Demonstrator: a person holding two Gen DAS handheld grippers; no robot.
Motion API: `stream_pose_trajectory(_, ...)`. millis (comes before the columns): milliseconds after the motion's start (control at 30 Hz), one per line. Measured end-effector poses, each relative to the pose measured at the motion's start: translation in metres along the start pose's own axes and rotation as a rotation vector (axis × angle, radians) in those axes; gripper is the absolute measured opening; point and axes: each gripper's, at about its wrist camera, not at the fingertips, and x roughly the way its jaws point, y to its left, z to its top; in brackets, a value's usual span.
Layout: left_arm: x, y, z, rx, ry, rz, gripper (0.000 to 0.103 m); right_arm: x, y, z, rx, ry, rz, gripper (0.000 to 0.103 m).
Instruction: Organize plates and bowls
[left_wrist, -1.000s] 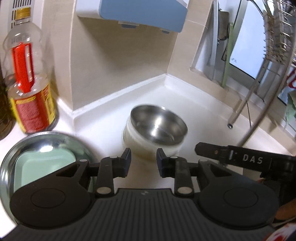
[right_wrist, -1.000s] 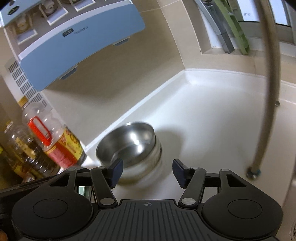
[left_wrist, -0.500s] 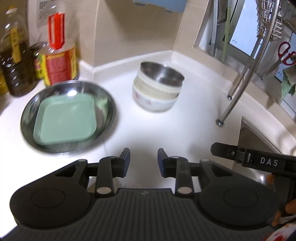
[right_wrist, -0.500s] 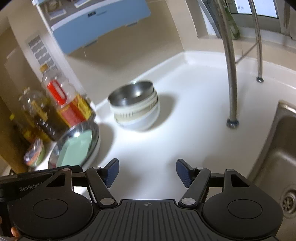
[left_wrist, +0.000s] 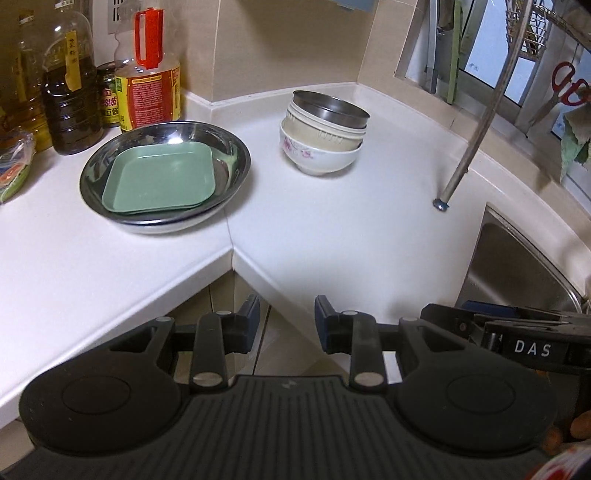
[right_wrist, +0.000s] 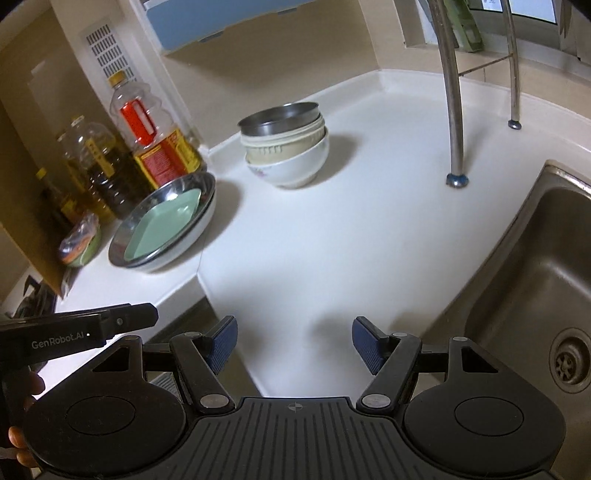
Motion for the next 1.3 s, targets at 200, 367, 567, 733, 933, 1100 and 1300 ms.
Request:
stream_pose_trajectory(200,-0.01,-0.004,-0.011,0.002,0.001,0.01,0.028,-0.009,0.002,-0.011,-0.011,0.005,0.013,0.069)
stream_pose_trajectory(367,-0.015,-0.008,-0.017,-0.002,-0.002,0.02,0.028,-0.013,0.002,-0.017,-0.015,0.01,0.022,0.069)
stream_pose_trajectory(567,-0.018,-0.013,-0.02,-0.003,-0.002,0.024,0.028,-0.017,-0.002,-0.021,-0.017,0.011,0.027,0.069)
stream_pose_trajectory(733,-0.017,-0.018,-0.02,-0.001,0.0,0.025,0.029,-0.019,-0.006,-0.02,-0.011,0.009,0.026,0.069)
stream_pose_trajectory(933,-0.013,-0.021,-0.016,0.009,0.004,0.019,0.029,-0.018,-0.009,-0.018,-0.004,0.008,0.024,0.069)
stream_pose_trajectory(1100,-0.004,-0.02,-0.011,0.009,0.013,0.016,0.029,-0.013,-0.012,-0.014,0.005,0.011,0.02,0.069)
stream_pose_trajectory(1300,0.007,-0.017,0.005,0.015,0.006,0.001,0.029,-0.003,-0.016,-0.003,0.016,0.014,0.011,0.069)
